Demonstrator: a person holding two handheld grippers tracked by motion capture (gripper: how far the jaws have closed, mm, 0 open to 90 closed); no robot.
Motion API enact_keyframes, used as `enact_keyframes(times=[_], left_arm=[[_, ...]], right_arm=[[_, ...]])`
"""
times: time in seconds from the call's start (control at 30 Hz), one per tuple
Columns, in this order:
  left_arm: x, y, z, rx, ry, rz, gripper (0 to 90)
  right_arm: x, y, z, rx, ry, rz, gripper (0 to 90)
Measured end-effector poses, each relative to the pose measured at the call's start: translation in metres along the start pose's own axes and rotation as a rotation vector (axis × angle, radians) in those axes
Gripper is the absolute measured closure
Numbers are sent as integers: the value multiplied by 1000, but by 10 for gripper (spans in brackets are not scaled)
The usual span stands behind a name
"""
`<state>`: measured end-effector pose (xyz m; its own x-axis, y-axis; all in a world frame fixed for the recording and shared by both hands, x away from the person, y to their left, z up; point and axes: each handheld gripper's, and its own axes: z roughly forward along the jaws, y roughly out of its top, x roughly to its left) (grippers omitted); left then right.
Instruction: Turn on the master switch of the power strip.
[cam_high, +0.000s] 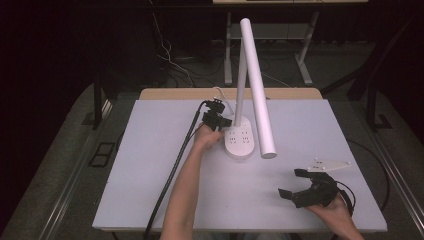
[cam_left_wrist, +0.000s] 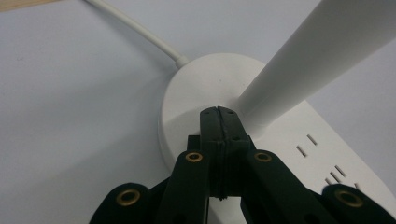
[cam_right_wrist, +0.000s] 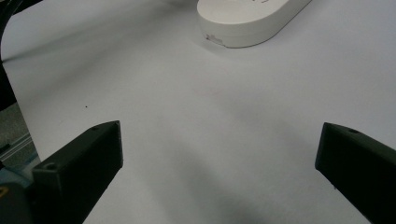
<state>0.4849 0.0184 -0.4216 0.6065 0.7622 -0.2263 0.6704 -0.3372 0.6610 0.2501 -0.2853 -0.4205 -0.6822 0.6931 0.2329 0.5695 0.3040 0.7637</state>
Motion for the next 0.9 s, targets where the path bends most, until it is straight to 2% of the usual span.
enact_keyframes(times=[0.03,0.07,0.2,0.23,0.3,0.37,0.47,0.57,0.6,0.83,0.9], left_arm=[[0,0,-1,-13,-7,-6,900],[1,0,-1,-4,-20,4,899],[1,-1,-3,-22,-42,33,897],[1,0,-4,-14,-34,55,896],[1,-1,-5,-13,-35,55,896],[4,-1,-8,0,-32,92,895],[5,-2,-13,2,-34,99,893],[5,-1,-20,14,-30,134,890],[5,-1,-22,0,-31,124,887],[5,1,-44,-42,-37,142,847],[6,0,-50,-56,-43,132,832]], right_arm=[[0,0,0,-1,-1,-1,2],[0,0,0,0,0,-1,1],[0,0,1,2,0,1,1],[0,0,1,4,-1,2,2],[0,0,1,4,-1,3,2],[-1,0,1,2,-1,4,2],[-1,0,1,3,-2,8,1],[-1,-1,0,3,-6,7,1],[-1,-1,0,4,-9,6,1],[-2,-1,-1,-1,-9,13,2],[-2,-1,-1,-2,-9,12,1]])
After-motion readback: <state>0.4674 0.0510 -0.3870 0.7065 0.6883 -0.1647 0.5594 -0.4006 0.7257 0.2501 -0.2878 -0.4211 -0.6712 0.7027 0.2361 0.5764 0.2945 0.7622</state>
